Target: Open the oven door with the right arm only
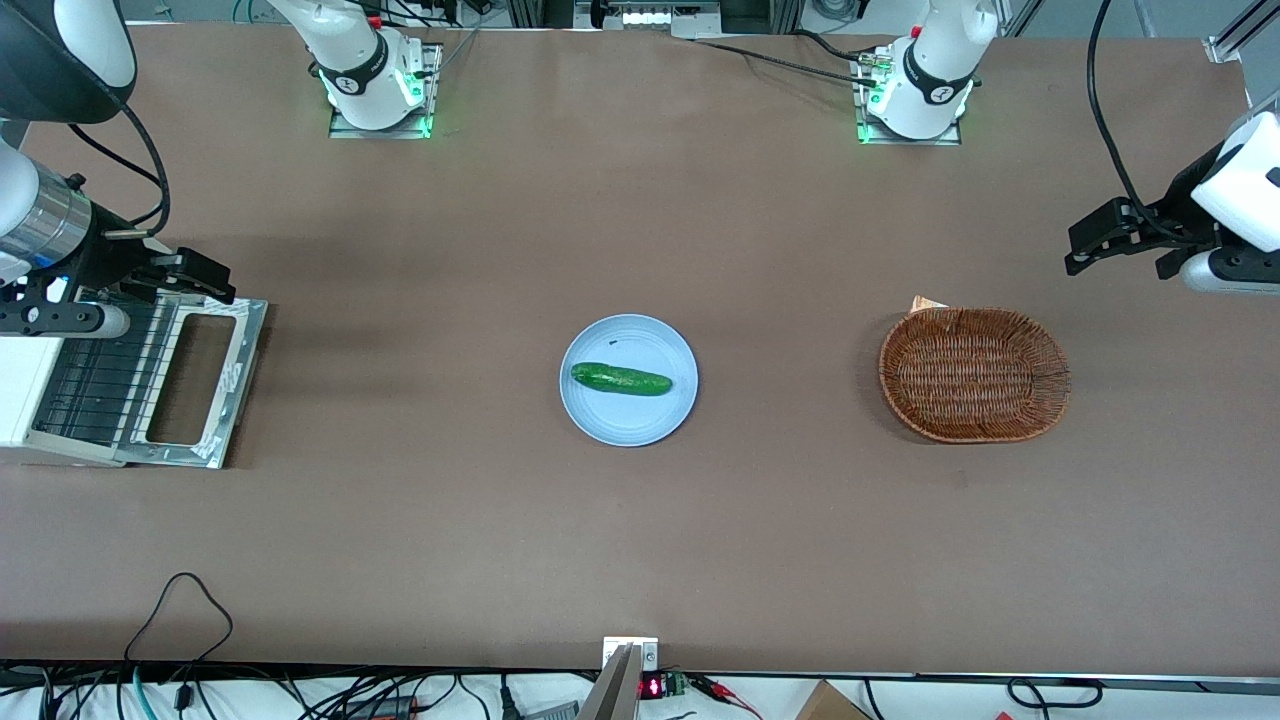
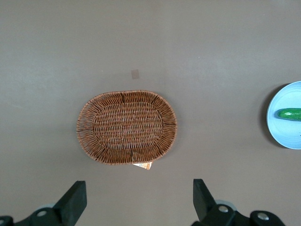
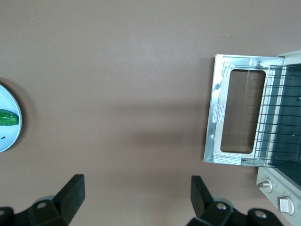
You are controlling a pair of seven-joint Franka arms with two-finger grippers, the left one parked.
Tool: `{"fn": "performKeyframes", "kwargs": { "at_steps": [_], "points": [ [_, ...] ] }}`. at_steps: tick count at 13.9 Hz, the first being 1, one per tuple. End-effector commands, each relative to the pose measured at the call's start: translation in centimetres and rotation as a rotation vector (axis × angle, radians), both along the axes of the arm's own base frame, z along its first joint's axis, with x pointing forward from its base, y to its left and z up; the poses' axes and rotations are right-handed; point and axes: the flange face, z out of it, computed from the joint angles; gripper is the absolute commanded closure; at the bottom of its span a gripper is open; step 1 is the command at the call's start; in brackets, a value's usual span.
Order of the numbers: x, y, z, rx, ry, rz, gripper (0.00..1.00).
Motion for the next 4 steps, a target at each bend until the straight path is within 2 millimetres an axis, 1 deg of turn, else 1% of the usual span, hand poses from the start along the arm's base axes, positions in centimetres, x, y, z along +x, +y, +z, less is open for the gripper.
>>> {"fn": "performKeyframes", "kwargs": {
  "at_steps": [1, 4],
  "points": [
    [0.12, 0.13, 0.58, -0.01, 0.0, 0.024, 0.0],
    [0.12, 0.1, 0.58, -0.012, -0.001, 0.026, 0.0]
  ]
}}
